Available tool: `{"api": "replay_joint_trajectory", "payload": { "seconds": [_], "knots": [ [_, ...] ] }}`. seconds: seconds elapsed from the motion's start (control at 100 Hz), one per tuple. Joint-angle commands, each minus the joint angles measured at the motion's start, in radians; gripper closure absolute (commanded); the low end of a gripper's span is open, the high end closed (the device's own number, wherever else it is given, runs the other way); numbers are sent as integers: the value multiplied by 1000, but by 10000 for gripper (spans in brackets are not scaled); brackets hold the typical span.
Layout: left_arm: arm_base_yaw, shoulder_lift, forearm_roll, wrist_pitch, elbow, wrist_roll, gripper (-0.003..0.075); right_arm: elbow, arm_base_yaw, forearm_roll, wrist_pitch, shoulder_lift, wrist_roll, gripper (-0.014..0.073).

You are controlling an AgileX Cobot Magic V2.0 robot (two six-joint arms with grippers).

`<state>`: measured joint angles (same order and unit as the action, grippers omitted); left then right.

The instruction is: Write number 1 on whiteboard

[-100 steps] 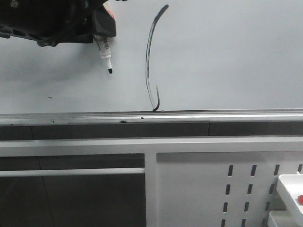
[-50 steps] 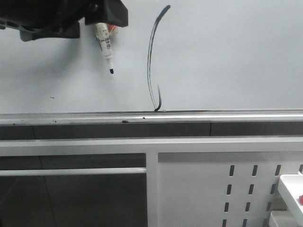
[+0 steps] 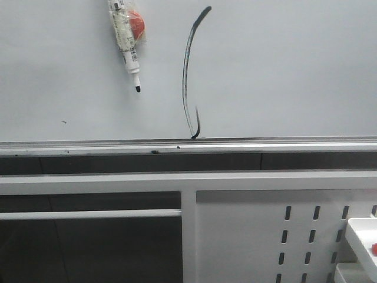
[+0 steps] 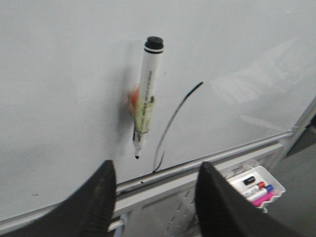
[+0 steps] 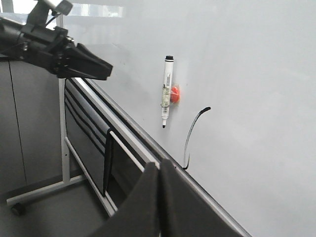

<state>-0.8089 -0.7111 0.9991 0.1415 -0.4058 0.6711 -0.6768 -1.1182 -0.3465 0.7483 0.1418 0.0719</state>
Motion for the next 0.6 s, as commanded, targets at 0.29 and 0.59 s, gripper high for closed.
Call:
{"api": "replay_joint_trajectory", "payload": {
  "seconds": [0.29, 0.59],
  "knots": [
    [1, 276, -21, -113, 46, 4, 740, -22, -2, -12, -67, 11, 3, 664],
    [1, 286, -21, -109, 46, 4, 740, -22, -2, -12, -67, 11, 3, 664]
  ]
}}
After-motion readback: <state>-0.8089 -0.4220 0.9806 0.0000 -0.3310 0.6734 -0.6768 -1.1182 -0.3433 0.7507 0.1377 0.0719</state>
